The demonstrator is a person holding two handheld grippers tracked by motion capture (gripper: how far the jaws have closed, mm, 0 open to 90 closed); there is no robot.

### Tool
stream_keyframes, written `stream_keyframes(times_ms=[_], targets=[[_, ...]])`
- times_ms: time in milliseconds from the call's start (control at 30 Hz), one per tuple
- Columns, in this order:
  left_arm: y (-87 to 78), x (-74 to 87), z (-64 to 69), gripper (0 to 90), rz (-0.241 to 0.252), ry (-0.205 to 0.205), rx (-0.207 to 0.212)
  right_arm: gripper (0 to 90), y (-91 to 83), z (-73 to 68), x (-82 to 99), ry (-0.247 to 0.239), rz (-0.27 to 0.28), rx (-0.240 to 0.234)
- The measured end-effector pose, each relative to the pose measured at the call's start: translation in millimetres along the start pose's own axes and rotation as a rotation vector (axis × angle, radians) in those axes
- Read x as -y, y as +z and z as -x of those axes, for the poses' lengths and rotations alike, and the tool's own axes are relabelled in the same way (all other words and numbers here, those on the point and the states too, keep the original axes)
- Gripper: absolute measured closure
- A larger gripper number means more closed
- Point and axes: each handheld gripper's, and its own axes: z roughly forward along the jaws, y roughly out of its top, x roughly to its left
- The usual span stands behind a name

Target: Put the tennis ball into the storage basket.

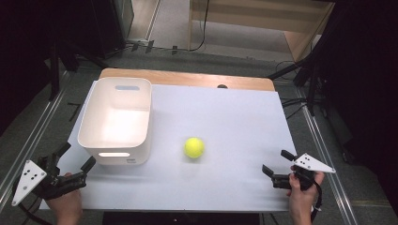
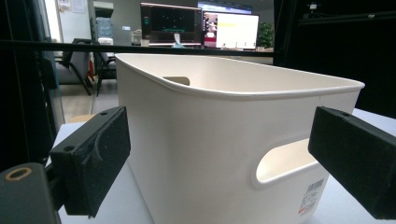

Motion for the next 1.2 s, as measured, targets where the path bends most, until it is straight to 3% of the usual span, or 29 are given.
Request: stream_keyframes(times_ms=[400,1200], targets=[[2.1,0.1,2.6,5.8,-0.009,0.010,-0.006,0.0,5.6,-6.2,-20.7,-0.029,-0.058,-0.046],[2.2,0.0,3.2,5.8,-0.009,0.015,0.003,0.0,44.3,-23.2,-49.3,-0.112,-0.191,-0.136]])
